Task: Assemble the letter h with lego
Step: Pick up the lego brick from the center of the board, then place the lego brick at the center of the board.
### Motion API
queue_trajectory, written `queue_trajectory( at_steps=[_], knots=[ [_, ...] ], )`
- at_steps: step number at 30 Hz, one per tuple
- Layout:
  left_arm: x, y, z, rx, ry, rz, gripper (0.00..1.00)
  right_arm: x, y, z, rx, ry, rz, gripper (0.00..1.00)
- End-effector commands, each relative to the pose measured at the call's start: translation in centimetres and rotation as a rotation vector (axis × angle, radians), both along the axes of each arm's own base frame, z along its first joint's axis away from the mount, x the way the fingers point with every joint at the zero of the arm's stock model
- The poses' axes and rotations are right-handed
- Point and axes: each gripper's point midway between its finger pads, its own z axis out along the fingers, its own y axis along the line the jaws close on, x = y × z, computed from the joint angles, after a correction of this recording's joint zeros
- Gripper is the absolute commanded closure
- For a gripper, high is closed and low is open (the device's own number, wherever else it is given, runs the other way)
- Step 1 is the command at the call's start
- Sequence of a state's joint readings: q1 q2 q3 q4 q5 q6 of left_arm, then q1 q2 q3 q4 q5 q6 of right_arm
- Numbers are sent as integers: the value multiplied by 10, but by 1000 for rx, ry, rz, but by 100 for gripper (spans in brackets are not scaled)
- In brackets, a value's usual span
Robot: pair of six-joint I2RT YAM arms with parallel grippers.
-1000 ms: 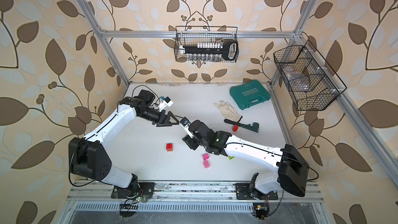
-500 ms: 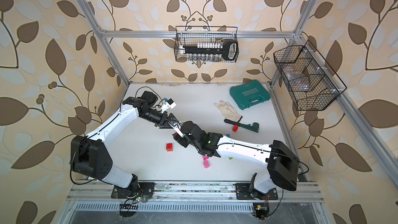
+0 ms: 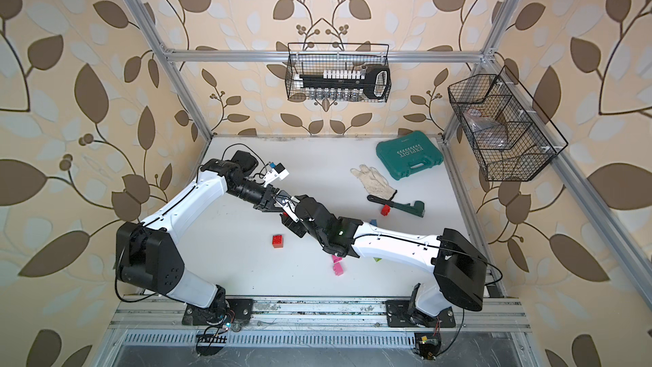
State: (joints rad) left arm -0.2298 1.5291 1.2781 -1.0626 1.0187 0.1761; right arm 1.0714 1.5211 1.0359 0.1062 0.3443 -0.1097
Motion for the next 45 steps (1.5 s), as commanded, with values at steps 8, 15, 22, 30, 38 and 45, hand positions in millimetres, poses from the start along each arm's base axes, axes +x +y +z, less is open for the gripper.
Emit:
queue_trajectory(
  at_steps=[8,15,22,30,38,45],
  knots=[
    [0,-6,11,-39,-3,-37,74,7,7,32,94,-68,-18,38],
    [10,-2,3,23,-45,-63,83,-4,4,13,63,-2,19,21],
    [34,23,-42,252,-328,-165,79,-33,-20,-26,81,257,81,2],
    [42,44,-107,378,-689,-466,80,-24,-100,-58,196,537,-146,2],
    [38,56,-164,429,-853,-757,78,-23,-134,-96,146,839,-261,5],
    [51,55,-177,451,-839,-774,70,-25,-122,-112,103,925,-240,13]
  ],
)
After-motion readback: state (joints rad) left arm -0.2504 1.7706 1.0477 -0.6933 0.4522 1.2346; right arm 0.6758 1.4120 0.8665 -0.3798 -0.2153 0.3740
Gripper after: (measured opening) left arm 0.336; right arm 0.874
